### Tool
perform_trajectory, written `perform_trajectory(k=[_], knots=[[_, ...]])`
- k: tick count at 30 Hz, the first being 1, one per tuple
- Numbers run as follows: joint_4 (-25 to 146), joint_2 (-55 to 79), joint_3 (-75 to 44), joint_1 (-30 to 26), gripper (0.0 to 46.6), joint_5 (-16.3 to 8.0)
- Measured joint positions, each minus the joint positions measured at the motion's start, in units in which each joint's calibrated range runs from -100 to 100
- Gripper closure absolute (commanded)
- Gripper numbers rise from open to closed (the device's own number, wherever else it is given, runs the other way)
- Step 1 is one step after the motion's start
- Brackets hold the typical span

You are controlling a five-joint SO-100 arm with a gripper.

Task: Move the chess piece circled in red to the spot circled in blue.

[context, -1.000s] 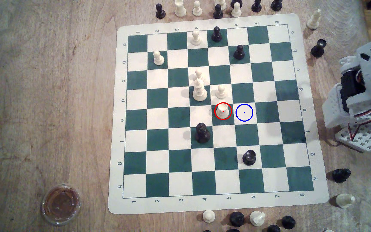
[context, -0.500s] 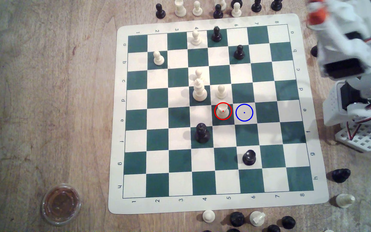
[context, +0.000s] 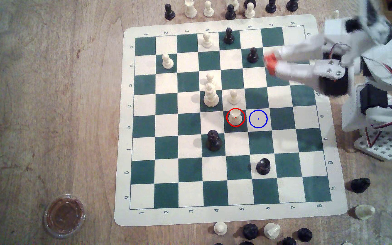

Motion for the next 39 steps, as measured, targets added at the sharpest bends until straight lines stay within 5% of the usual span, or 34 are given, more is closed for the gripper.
perform_trajectory(k=[5,9,11,16,39], knots=[[6.1,9.9,-4.0,-2.6,46.0,-2.9],[6.1,17.1,-4.0,-3.7,39.9,-3.8],[5.6,20.2,-4.0,-4.4,32.7,-4.6],[3.3,32.8,-6.8,-4.6,27.9,-6.6],[-1.4,61.6,-15.3,-3.3,28.4,-4.2]])
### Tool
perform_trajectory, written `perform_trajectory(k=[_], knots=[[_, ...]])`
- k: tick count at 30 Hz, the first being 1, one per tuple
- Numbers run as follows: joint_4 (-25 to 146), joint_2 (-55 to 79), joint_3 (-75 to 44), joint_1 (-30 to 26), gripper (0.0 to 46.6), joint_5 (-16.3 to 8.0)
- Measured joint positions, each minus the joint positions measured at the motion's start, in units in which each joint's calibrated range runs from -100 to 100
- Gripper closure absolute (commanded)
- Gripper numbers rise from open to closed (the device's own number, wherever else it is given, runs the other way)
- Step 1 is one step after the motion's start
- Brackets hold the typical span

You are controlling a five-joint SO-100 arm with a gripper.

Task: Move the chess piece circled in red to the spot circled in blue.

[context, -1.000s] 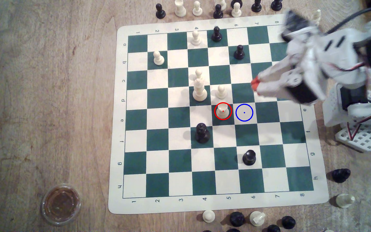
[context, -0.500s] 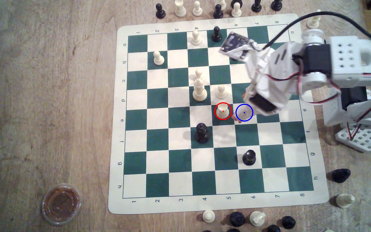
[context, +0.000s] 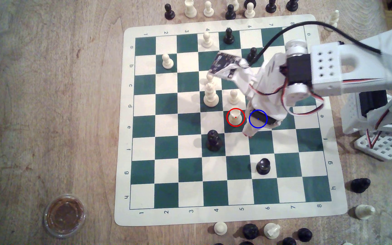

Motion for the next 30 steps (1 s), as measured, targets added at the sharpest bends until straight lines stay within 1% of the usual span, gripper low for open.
perform_trajectory(k=[2,5,11,15,24,30], knots=[[-0.5,1.7,-0.9,0.4,28.4,0.5],[-1.8,4.1,-1.7,2.0,28.4,0.7],[-3.4,6.5,-2.4,1.9,28.9,1.6],[-4.4,7.0,-4.9,2.2,29.1,1.7],[-7.3,8.4,-4.9,2.1,30.1,1.7],[-8.2,9.5,-4.9,2.1,29.8,1.7]])
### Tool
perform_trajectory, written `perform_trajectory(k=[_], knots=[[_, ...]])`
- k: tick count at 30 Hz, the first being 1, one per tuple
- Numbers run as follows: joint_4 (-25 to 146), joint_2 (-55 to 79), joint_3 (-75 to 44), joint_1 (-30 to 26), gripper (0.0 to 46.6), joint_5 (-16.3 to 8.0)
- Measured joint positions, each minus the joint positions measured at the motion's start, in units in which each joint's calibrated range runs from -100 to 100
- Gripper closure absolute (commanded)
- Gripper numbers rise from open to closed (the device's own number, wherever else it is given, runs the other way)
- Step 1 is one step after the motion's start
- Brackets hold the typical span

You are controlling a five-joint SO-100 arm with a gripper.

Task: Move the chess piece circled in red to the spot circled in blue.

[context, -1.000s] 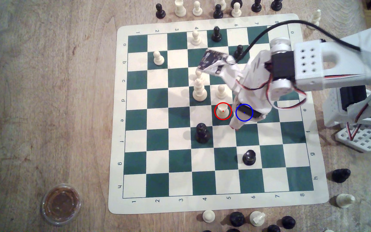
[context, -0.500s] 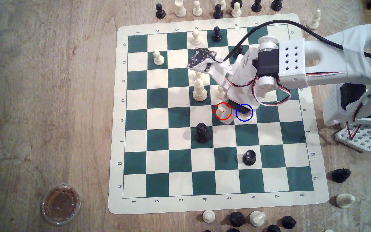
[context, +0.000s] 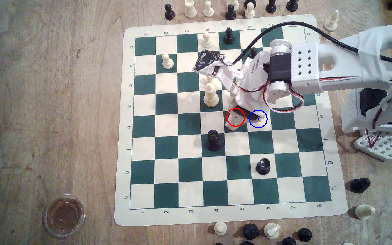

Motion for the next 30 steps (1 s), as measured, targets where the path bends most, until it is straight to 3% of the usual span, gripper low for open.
perform_trajectory(k=[11,15,17,30], knots=[[-1.9,1.7,0.0,0.0,34.0,0.1],[-1.9,1.8,0.0,0.0,38.1,0.1],[-1.9,1.8,0.0,0.0,42.3,0.1],[-1.4,0.5,0.0,1.0,44.2,0.1]])
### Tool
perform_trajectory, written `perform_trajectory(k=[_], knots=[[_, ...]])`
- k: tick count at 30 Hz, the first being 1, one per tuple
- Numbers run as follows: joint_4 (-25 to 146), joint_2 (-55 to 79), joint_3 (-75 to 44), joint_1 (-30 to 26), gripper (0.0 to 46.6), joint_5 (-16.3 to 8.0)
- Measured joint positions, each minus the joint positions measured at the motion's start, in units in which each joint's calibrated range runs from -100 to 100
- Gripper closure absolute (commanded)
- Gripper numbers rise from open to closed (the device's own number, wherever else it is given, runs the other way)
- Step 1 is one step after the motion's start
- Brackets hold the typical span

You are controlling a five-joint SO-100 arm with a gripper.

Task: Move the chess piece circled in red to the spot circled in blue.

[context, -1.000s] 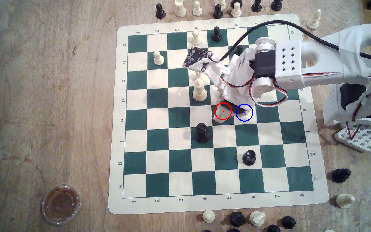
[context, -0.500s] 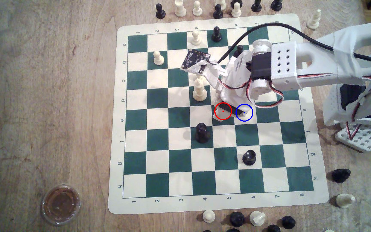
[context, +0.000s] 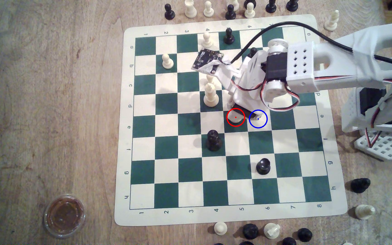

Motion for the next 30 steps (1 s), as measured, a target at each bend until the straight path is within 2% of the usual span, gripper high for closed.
perform_trajectory(k=[11,14,26,30], knots=[[7.3,-12.8,0.5,-2.3,44.3,0.0],[8.0,-14.7,4.0,-3.8,44.3,0.0],[8.2,-16.3,11.2,-3.5,44.3,0.0],[7.4,-15.4,11.2,-1.7,44.3,0.0]])
